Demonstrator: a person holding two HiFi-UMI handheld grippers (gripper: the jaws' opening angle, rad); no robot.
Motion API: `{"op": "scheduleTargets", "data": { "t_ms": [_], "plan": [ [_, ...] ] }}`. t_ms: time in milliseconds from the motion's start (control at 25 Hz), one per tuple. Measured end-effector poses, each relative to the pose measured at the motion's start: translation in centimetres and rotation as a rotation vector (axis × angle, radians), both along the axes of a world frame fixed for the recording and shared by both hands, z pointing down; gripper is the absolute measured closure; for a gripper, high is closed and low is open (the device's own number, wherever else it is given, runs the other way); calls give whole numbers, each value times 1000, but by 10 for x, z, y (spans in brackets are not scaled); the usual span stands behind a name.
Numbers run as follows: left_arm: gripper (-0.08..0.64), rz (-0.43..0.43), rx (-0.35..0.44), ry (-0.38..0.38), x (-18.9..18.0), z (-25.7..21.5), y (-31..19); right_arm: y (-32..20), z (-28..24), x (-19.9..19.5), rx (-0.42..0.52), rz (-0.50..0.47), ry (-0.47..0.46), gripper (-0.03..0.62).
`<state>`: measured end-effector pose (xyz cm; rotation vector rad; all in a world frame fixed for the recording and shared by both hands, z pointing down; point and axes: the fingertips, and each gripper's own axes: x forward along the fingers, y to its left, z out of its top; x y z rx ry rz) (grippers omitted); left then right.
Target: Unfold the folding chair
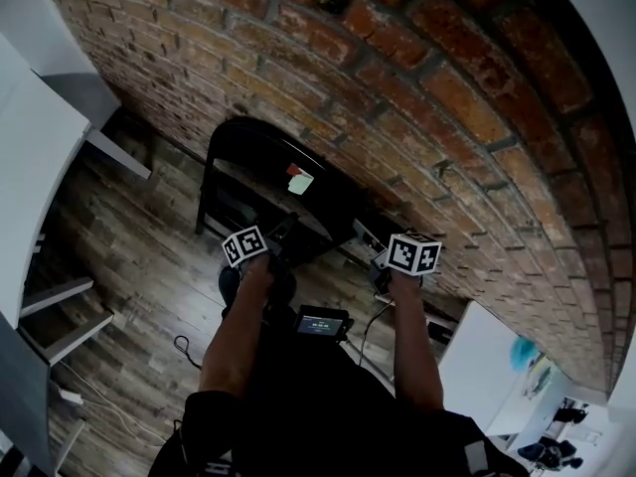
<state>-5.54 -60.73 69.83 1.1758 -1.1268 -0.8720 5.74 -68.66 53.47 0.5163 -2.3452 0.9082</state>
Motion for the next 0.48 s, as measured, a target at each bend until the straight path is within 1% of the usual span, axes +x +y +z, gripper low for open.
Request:
{"op": "scheduleTargets", "data": {
  "t_ms": [40,160,240,280,360,480],
  "plan": [
    [211,-7,0,6,0,2,0,0,0,-2,2,-16,1,410],
    [315,-11,-13,-2,4,9,4,0,0,-4,-8,-59,-13,410],
    [418,6,-8,-20,10,7,2,0,0,-6,-2,-88,-31,410],
    [490,17,-9,-35,13,6,1,1,-1,-6,10,-106,-34,410],
    [491,26,-28,-68,15,6,0,2,-1,-8,37,-142,-29,410],
    [503,15,-31,-61,13,8,1,1,-2,-13,77,-181,-19,410]
  ]
}}
